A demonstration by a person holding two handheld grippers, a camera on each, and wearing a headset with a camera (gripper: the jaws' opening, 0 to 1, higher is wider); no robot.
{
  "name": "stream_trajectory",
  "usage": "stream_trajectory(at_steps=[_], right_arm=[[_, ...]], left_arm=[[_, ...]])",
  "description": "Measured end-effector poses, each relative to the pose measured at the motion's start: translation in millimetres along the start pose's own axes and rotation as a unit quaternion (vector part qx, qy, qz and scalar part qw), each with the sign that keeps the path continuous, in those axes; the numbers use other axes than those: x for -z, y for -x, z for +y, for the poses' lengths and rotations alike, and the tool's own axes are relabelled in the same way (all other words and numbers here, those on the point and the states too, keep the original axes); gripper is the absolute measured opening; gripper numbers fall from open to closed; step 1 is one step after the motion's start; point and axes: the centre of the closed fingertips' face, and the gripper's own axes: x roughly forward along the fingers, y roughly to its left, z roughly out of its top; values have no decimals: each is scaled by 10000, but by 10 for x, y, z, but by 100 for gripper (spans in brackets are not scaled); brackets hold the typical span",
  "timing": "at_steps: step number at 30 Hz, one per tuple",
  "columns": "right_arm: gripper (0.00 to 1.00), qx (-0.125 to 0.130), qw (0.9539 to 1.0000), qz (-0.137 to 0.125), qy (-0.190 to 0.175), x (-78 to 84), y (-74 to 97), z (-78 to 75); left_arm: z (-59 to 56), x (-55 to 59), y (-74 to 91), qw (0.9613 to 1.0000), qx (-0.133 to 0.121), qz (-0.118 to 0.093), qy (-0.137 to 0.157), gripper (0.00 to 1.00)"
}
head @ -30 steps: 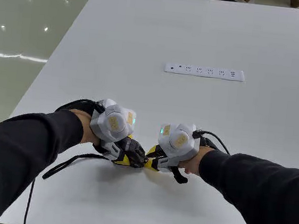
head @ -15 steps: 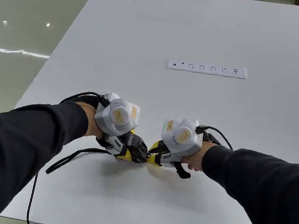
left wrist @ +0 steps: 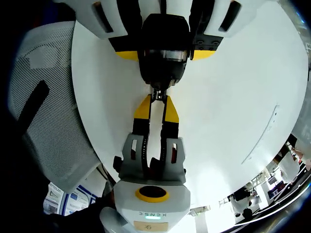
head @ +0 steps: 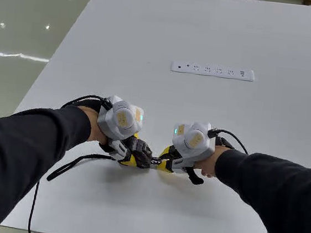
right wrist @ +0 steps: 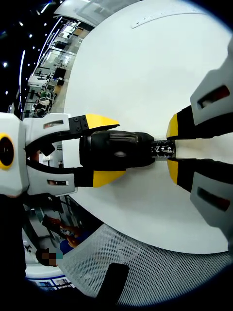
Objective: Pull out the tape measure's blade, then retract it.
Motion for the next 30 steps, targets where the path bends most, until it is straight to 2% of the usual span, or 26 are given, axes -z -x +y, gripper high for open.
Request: stream_trajectory(at_steps=[7, 30], right_arm=[[10, 18, 10000, 56, 18, 78, 89, -22], [10, 8, 9997, 222, -82, 444, 406, -20]], left_arm=[[18, -3, -7, 9999, -7, -30, 147, 33], [7, -11, -11, 10000, -1, 3, 82, 33]])
